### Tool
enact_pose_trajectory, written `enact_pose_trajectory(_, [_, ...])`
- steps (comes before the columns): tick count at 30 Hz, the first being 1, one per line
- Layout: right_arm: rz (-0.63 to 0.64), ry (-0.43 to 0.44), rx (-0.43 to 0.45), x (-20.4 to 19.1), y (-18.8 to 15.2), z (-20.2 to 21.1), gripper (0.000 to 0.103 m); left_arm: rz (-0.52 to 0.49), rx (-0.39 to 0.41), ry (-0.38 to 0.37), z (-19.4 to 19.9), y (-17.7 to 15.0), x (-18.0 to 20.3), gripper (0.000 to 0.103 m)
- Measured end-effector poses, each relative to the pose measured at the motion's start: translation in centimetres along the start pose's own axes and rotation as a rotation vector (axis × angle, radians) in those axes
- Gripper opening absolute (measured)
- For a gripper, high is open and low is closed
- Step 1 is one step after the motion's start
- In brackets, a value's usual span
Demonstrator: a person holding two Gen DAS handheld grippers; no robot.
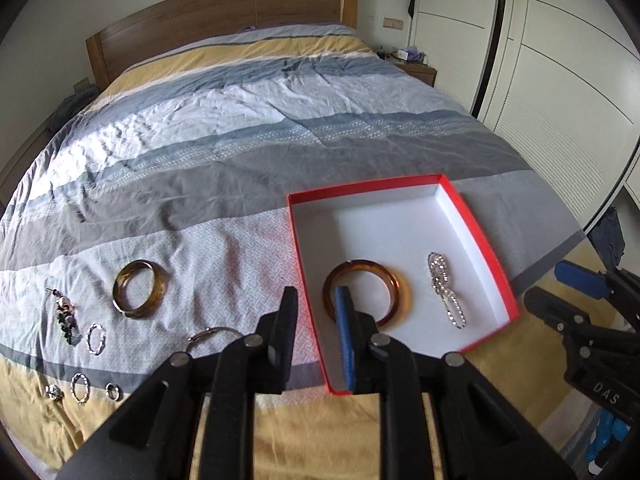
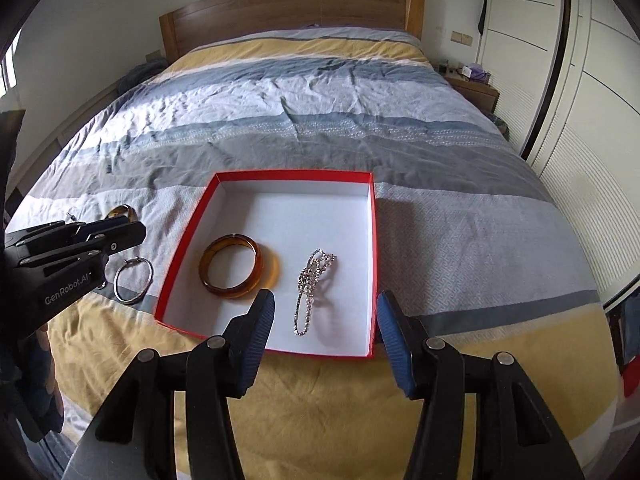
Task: Organize jewelry
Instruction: 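Pull both tools back from the box and return toward the jewelry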
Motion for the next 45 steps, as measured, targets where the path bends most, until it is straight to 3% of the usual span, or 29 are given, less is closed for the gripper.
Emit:
enact_pose_trajectory(6, [-0.046, 0.019, 0.069, -1.1, -0.7, 7.2, 0.053, -0.006, 0.029, 0.018, 8.4, -2.8, -1.9, 0.020])
enact_pose_trajectory(13, [-0.067, 0.059, 0.161, -3.8, -2.9, 15.1, 0.053, 0.023, 0.076, 0.121, 17.6, -7.6, -6.2, 0.029])
enact_pose_trajectory(24, [-0.098, 0.169, 0.277, -8.3, -8.2, 24.6, 0.053, 0.127, 0.145, 0.283, 29.9, -15.9, -13.7, 0.029])
enact_pose_trajectory(27, [-0.089, 0.194, 0.299, -9.6, -9.3, 26.3, 0.053, 0.154, 0.158, 0.342, 32.2, -18.2, -15.2, 0.029])
enact_pose_trajectory(36, [-0.021, 0.257, 0.334, -13.4, -11.8, 29.1, 0.053, 0.270, 0.198, 0.409, 36.5, -23.9, -18.2, 0.029])
enact_pose_trajectory(45, [0.007, 0.316, 0.322, -15.9, -12.6, 28.6, 0.053, 0.296, 0.197, 0.435, 36.6, -24.9, -19.2, 0.029])
Point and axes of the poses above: each gripper's, at about its wrist camera, not at the fingertips, and z roughly against the way its jaws point, x to its right, y to its top, the point moved 3 cm from there along -z, roughly the way its jaws point, and after that the axes turned 13 degrees about -z, right-handed, at the moved point
